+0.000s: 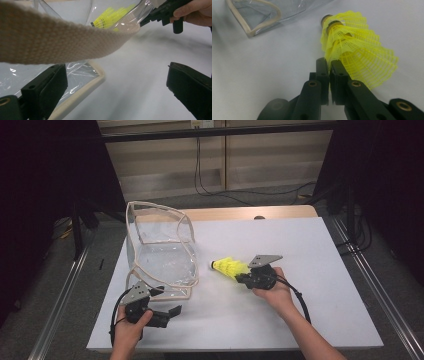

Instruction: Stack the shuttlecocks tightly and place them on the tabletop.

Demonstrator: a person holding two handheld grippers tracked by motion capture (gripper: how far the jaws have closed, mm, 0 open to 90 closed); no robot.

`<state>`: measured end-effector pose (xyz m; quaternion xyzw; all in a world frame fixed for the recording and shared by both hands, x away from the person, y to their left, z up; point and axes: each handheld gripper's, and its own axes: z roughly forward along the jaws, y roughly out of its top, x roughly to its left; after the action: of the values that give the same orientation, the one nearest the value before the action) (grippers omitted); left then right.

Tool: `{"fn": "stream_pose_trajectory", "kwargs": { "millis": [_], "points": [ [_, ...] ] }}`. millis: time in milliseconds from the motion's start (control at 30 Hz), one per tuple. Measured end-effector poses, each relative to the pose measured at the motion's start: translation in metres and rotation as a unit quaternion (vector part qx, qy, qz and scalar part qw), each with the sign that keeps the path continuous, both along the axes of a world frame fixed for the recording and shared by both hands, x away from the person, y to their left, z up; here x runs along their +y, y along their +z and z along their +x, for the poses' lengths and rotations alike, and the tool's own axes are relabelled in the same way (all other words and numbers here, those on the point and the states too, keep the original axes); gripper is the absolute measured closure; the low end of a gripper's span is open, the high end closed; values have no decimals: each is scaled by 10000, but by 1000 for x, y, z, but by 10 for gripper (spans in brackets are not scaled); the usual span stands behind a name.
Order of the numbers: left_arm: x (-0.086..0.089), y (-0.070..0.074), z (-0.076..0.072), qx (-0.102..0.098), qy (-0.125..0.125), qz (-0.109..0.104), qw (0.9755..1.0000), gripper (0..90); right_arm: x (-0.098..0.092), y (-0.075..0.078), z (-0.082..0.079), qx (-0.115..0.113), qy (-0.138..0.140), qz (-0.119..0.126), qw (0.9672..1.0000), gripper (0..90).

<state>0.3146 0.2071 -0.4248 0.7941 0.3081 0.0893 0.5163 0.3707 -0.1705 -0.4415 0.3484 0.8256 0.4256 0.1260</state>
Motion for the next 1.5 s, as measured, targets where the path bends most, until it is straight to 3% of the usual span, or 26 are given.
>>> {"fn": "stream_pose_trajectory", "kwargs": {
  "millis": [267, 367, 533, 833, 1133, 1333, 1500],
  "points": [
    [-1, 0, 0, 18, -10, -1, 10000, 36, 7, -2, -1, -86, -57, 3, 9999, 674],
    [-1, 0, 0, 20, -14, -12, 10000, 36, 9, -4, 0, -58, -88, 13, 9999, 665],
    [-1, -1, 0, 26, -11, -10, 10000, 36, 12, -7, 4, -98, -290, -41, 9995, 573],
    [1, 0, 1, 10, -17, -3, 10000, 36, 22, -10, 9, -121, -426, 27, 9990, 574],
    [1, 0, 1, 1, -10, -35, 10000, 36, 26, -14, 12, -155, -730, 102, 9972, 544],
    [1, 0, 1, 5, -6, -32, 10000, 36, 26, -16, 14, -160, -831, 122, 9963, 569],
    [1, 0, 1, 5, 2, -32, 10000, 36, 27, -15, 15, -238, -819, 136, 9963, 658]
  ]
}}
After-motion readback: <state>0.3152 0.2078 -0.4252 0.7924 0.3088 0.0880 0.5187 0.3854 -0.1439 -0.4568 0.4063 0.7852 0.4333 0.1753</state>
